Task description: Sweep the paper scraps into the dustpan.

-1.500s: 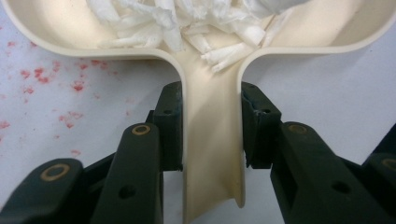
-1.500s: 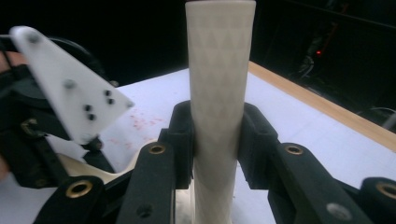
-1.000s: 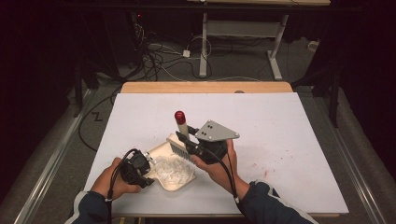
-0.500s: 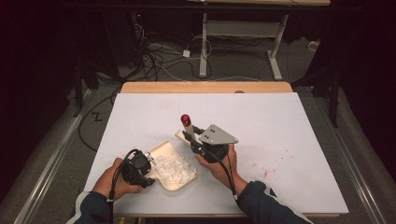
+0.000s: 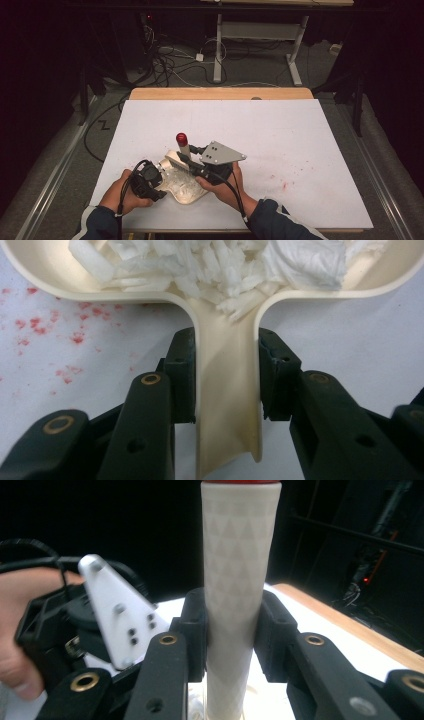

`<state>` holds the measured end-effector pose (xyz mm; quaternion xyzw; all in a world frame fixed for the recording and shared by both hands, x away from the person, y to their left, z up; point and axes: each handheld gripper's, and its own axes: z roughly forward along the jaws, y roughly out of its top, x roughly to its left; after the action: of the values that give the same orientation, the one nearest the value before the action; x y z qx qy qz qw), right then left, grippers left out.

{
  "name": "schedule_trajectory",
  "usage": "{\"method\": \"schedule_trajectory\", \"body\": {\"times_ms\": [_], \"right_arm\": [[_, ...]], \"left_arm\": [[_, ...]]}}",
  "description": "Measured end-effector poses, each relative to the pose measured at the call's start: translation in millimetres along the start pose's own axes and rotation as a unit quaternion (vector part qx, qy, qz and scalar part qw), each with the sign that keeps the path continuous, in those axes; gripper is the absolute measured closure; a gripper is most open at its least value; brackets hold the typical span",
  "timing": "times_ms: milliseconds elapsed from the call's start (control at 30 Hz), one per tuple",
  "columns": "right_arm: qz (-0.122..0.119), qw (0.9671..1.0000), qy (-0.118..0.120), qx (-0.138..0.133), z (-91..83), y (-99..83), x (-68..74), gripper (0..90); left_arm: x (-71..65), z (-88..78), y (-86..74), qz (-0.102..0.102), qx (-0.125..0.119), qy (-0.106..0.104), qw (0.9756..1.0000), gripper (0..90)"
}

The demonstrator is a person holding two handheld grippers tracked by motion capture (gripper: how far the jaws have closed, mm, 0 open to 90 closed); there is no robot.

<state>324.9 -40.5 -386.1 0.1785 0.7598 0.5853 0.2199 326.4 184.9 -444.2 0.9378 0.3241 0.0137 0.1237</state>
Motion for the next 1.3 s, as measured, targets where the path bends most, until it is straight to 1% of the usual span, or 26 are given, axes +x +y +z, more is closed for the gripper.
{"method": "schedule_trajectory", "body": {"times_ms": [33, 67, 167, 200, 233, 300, 433, 467, 500, 533, 567, 600, 633, 667, 833, 933, 1033, 1100, 1133, 1167, 1200, 1233, 1267, 1300], "right_arm": [[0.000, 1.0000, 0.000, 0.000, 0.0, 0.0, 0.0, 70.5], [0.008, 0.9999, -0.008, -0.003, -3.6, 2.1, -5.7, 70.5], [0.011, 0.9997, -0.022, -0.007, -9.5, 4.6, -14.2, 70.5], [0.011, 0.9997, -0.022, -0.007, -9.5, 4.6, -14.2, 70.5], [0.012, 0.9995, -0.029, -0.010, -11.6, 5.0, -16.7, 70.5], [0.005, 0.9993, -0.035, -0.015, -14.5, 5.4, -20.8, 70.5], [0.006, 0.9989, -0.045, -0.006, -18.4, 2.4, -28.9, 70.5], [0.008, 0.9987, -0.050, -0.004, -20.8, 1.0, -31.5, 70.5], [0.005, 0.9983, -0.057, 0.000, -26.7, -2.9, -38.6, 70.5], [0.005, 0.9983, -0.057, 0.000, -26.7, -2.9, -38.6, 70.5], [0.006, 0.9981, -0.062, 0.003, -29.9, -5.2, -42.7, 70.5], [0.007, 0.9975, -0.070, 0.006, -33.5, -7.3, -47.2, 70.6], [0.011, 0.9966, -0.081, 0.010, -41.7, -11.2, -56.7, 70.5], [0.011, 0.9966, -0.081, 0.010, -41.7, -11.2, -56.7, 70.5], [0.021, 0.9933, -0.112, 0.021, -60.8, -22.9, -79.3, 70.5], [0.033, 0.9912, -0.124, 0.034, -69.5, -33.7, -87.5, 70.5], [0.035, 0.9918, -0.119, 0.032, -72.8, -35.4, -85.3, 70.6], [0.034, 0.9927, -0.111, 0.033, -73.4, -34.7, -79.0, 70.5], [0.029, 0.9941, -0.099, 0.035, -71.2, -34.7, -69.1, 70.3], [0.024, 0.9947, -0.093, 0.037, -69.5, -34.3, -62.8, 70.2], [0.024, 0.9947, -0.093, 0.037, -69.5, -34.3, -62.8, 70.2], [0.017, 0.9962, -0.076, 0.038, -66.0, -32.8, -49.3, 70.0], [0.015, 0.9968, -0.066, 0.042, -64.3, -31.1, -42.8, 70.0], [0.015, 0.9968, -0.066, 0.042, -64.3, -31.1, -42.8, 70.0]], "left_arm": [[0.0, 0.0, 0.0, 0.000, 0.000, 0.000, 1.0000, 62.5], [0.3, -0.1, 0.3, 0.002, 0.002, 0.000, 1.0000, 62.6], [0.4, 0.5, 1.5, -0.002, -0.002, -0.001, 1.0000, 62.5], [0.4, 0.9, 2.1, -0.001, 0.000, 0.000, 1.0000, 62.5], [0.7, 1.2, 2.8, -0.001, -0.001, 0.001, 1.0000, 62.5], [1.3, 1.9, 4.2, -0.001, 0.001, 0.002, 1.0000, 62.5], [1.5, 2.6, 4.7, -0.004, -0.001, 0.001, 1.0000, 62.5], [1.1, 2.7, 4.6, -0.005, -0.001, 0.003, 1.0000, 62.5], [0.8, 2.6, 4.7, -0.005, -0.001, 0.003, 1.0000, 62.5], [0.4, 2.5, 4.8, -0.005, -0.001, 0.003, 1.0000, 62.5], [-0.1, 2.4, 5.1, -0.005, -0.001, 0.004, 1.0000, 62.5], [-0.3, 2.3, 5.1, -0.004, -0.001, 0.006, 1.0000, 62.5], [-0.1, 2.3, 5.0, -0.004, -0.001, 0.006, 1.0000, 62.5], [-0.1, 2.2, 5.0, -0.005, -0.001, 0.006, 1.0000, 62.5], [-0.4, 2.8, 5.2, -0.005, 0.001, 0.006, 1.0000, 62.5], [-0.6, 2.8, 5.3, -0.006, 0.001, 0.007, 1.0000, 62.5], [-1.1, 3.2, 5.5, -0.006, 0.002, 0.008, 0.9999, 62.5], [-1.7, 3.2, 5.9, -0.006, 0.003, 0.010, 0.9999, 62.6], [-2.0, 3.3, 6.1, -0.006, 0.003, 0.010, 0.9999, 62.5], [-2.1, 3.3, 6.3, -0.006, 0.003, 0.011, 0.9999, 62.5], [-2.1, 3.2, 6.4, -0.006, 0.003, 0.010, 0.9999, 62.5], [-2.1, 3.2, 6.3, -0.006, 0.003, 0.010, 0.9999, 62.5], [-2.1, 3.2, 6.1, -0.007, 0.002, 0.010, 0.9999, 62.5], [-2.0, 3.1, 5.9, -0.008, 0.001, 0.010, 0.9999, 62.5]]}}
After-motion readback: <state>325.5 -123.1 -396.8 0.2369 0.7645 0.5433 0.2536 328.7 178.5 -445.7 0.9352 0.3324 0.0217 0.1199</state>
